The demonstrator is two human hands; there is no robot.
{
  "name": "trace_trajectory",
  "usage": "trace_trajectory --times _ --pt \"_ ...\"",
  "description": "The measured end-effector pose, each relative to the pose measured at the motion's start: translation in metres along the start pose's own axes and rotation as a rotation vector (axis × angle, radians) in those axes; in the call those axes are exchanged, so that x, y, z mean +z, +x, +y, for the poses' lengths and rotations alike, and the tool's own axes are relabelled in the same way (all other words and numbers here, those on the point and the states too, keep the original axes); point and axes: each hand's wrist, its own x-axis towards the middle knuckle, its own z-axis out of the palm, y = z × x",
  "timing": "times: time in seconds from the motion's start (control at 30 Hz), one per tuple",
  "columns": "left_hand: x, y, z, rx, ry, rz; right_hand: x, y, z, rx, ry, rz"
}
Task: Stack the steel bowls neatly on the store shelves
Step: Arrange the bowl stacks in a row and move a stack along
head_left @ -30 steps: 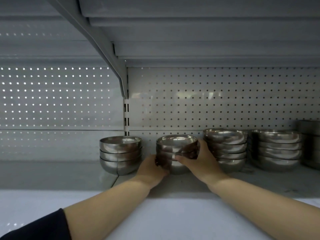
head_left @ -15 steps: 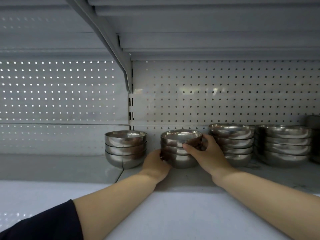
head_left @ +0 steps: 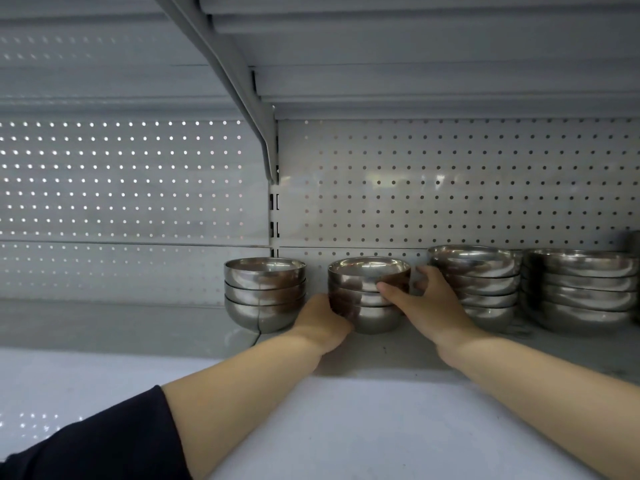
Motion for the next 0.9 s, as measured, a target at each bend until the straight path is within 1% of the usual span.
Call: trace_trajectory --times 0.07,0.13,0.17,0.2,0.23,0.27,0.3,0.33,0.37,0.4,0.47,0.5,0.53,0.6,0.63,0.73,0.9 --pt "-0.013 -0.007 0.012 -0.006 0.061 -0.048 -0.005 -0.006 -0.015 -0.054 -0.121 0.055" --pt "-0.032 -0.012 0.015 0.107 0.188 -0.029 -0.005 -0.017 -0.036 -0.193 -0.212 0.080" --pt "-0.045 -0.016 0.013 0.183 0.220 0.005 -0.001 -0.023 -0.047 -0.238 -0.216 0.060" --pt "-0.060 -0.020 0.008 0.237 0.155 0.047 0.005 -0.028 -0.058 -0.251 -0.200 0.013" --pt "-0.076 -0.026 0.001 0.274 0.037 0.112 0.015 -0.033 -0.066 -0.228 -0.182 -0.048" --pt "-0.094 -0.026 -0.010 0.295 -0.036 0.226 0.028 -0.036 -0.073 -0.175 -0.165 -0.112" --pt "-0.112 -0.027 -0.019 0.286 -0.032 0.340 0.043 -0.037 -0.078 -0.101 -0.140 -0.171" --pt "-0.129 -0.023 -0.031 0.243 0.039 0.390 0.060 -0.039 -0.081 -0.024 -0.101 -0.222" --pt "-0.143 -0.018 -0.040 0.152 0.105 0.384 0.077 -0.039 -0.082 0.042 -0.059 -0.253" --pt "-0.153 -0.010 -0.048 0.038 0.164 0.329 0.094 -0.039 -0.081 0.082 -0.028 -0.262" --pt "-0.160 -0.001 -0.061 -0.152 0.272 0.169 0.122 -0.036 -0.079 0.108 -0.019 -0.222" --pt "-0.159 0.002 -0.068 -0.201 0.278 0.098 0.132 -0.034 -0.077 0.112 -0.025 -0.191" --pt "-0.156 0.007 -0.076 -0.216 0.212 0.044 0.139 -0.032 -0.075 0.118 -0.024 -0.164" --pt "-0.149 0.016 -0.090 -0.202 0.003 -0.059 0.149 -0.027 -0.071 0.125 0.002 -0.135" --pt "-0.146 0.019 -0.095 -0.160 -0.047 -0.101 0.151 -0.027 -0.069 0.114 0.009 -0.123" --pt "-0.144 0.024 -0.102 -0.027 -0.041 -0.117 0.156 -0.027 -0.062 0.062 -0.004 -0.084" --pt "-0.137 0.024 -0.109 0.108 0.138 0.017 0.154 -0.031 -0.056 -0.007 -0.006 -0.052"
